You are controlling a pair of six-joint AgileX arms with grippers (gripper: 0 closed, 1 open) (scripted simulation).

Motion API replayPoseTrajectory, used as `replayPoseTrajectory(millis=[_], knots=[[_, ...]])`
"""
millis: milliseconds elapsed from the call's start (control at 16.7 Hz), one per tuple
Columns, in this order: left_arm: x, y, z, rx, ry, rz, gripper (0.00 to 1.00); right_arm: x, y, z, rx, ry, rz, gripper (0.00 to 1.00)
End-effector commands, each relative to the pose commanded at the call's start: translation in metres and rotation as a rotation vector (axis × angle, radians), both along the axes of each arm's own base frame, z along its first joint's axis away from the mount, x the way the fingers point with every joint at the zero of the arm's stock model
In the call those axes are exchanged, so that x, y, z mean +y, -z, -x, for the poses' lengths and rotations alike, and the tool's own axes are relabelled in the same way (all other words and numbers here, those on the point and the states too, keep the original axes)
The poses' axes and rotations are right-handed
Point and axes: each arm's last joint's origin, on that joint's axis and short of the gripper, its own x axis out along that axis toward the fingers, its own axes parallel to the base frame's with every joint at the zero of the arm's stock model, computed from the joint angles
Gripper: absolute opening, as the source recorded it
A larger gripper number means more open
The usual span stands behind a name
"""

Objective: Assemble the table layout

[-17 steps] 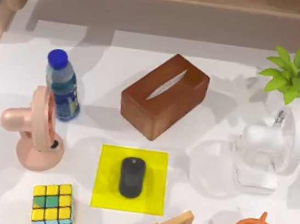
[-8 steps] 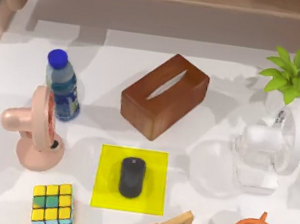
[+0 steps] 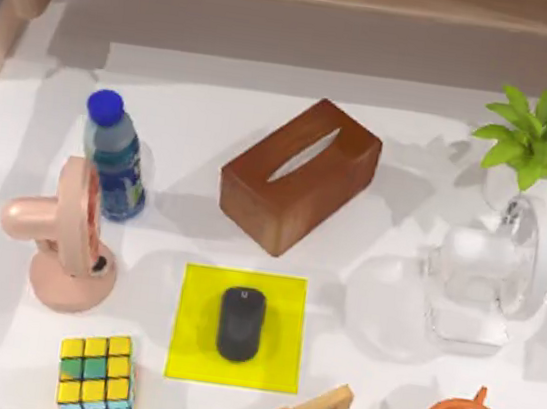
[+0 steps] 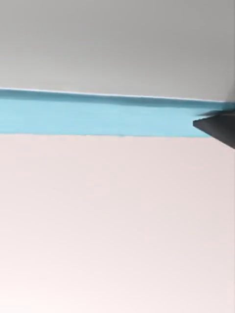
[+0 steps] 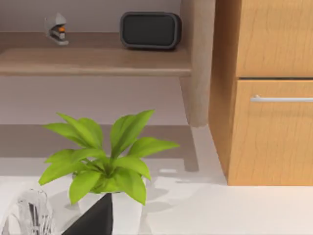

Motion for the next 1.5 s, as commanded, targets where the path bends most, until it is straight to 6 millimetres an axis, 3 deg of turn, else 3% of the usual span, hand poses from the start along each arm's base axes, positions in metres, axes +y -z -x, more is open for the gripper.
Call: replayPoseTrajectory(millis=[180,360,540,720,840,1020,1380,1500], knots=[[0.076,0.046,-0.019,0.121,-0.193,-0.228,0.00,0.000,0.000,0.000,0.000,0.000,0.000,1.00],[0.160,0.107,-0.018,0.311,-0.351,-0.442,0.00,0.000,0.000,0.000,0.000,0.000,0.000,1.00],[0.233,0.175,0.006,0.525,-0.431,-0.619,0.00,0.000,0.000,0.000,0.000,0.000,0.000,1.00],[0.275,0.239,0.041,0.702,-0.404,-0.758,0.00,0.000,0.000,0.000,0.000,0.000,0.000,1.00],[0.284,0.273,0.060,0.766,-0.336,-0.838,0.00,0.000,0.000,0.000,0.000,0.000,0.000,1.00],[0.270,0.302,0.070,0.751,-0.183,-0.962,0.00,0.000,0.000,0.000,0.000,0.000,0.000,1.00],[0.205,0.317,0.048,0.529,0.131,-1.155,0.00,0.000,0.000,0.000,0.000,0.000,0.000,1.00],[0.193,0.323,0.042,0.500,0.190,-1.166,0.00,0.000,0.000,0.000,0.000,0.000,0.000,1.00]])
